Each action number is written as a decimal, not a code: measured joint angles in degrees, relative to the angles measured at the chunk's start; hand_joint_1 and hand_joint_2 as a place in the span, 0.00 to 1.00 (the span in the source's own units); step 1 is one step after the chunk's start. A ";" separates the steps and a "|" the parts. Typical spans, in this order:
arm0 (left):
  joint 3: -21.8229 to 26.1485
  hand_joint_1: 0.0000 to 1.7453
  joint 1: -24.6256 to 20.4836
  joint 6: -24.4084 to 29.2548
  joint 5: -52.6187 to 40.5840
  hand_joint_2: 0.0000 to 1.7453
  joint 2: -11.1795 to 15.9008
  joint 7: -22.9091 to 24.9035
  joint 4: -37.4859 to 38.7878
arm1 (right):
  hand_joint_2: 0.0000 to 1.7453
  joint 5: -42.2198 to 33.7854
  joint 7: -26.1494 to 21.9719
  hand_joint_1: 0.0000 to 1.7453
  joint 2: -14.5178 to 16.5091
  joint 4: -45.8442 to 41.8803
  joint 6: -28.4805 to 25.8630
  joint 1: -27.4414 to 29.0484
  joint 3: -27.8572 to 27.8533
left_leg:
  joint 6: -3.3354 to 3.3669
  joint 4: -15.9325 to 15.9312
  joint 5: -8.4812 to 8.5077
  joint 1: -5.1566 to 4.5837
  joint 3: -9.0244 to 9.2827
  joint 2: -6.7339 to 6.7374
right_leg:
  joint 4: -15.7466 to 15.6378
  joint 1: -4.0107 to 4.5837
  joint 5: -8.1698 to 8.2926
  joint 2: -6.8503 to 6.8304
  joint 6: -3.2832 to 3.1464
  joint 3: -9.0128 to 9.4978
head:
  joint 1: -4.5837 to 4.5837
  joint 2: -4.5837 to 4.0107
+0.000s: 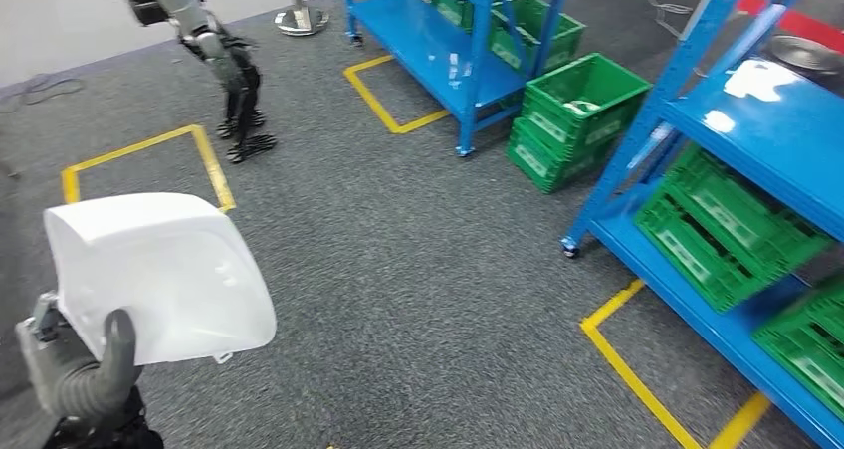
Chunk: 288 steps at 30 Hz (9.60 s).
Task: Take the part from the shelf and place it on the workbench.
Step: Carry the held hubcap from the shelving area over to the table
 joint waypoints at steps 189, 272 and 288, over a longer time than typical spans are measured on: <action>0.74 1.00 -3.91 10.56 -2.10 1.00 2.17 6.79 -0.17 | 0.00 1.30 -1.04 0.00 0.93 -0.07 0.50 -1.09 -0.03 | -1.59 2.32 -1.87 0.27 -1.75 3.91 | -4.81 0.77 3.35 -2.83 -2.46 1.40 | 0.96 0.00; 1.34 1.00 -2.44 11.70 -4.38 1.00 2.45 8.97 -0.99 | 0.00 0.87 -1.57 0.00 0.76 0.02 0.58 0.32 -0.01 | 0.87 -2.84 -1.70 0.15 4.97 6.06 | 11.58 0.39 -1.77 -3.87 -0.13 -7.63 | -0.65 0.01; 1.42 1.00 -1.86 11.93 -4.41 1.00 3.23 9.06 -0.95 | 0.00 1.45 -1.48 0.00 1.08 -0.05 0.49 0.21 0.01 | -0.40 8.59 -2.67 -0.60 -4.17 6.26 | -3.88 1.76 1.64 -3.18 -2.76 2.33 | -2.28 0.00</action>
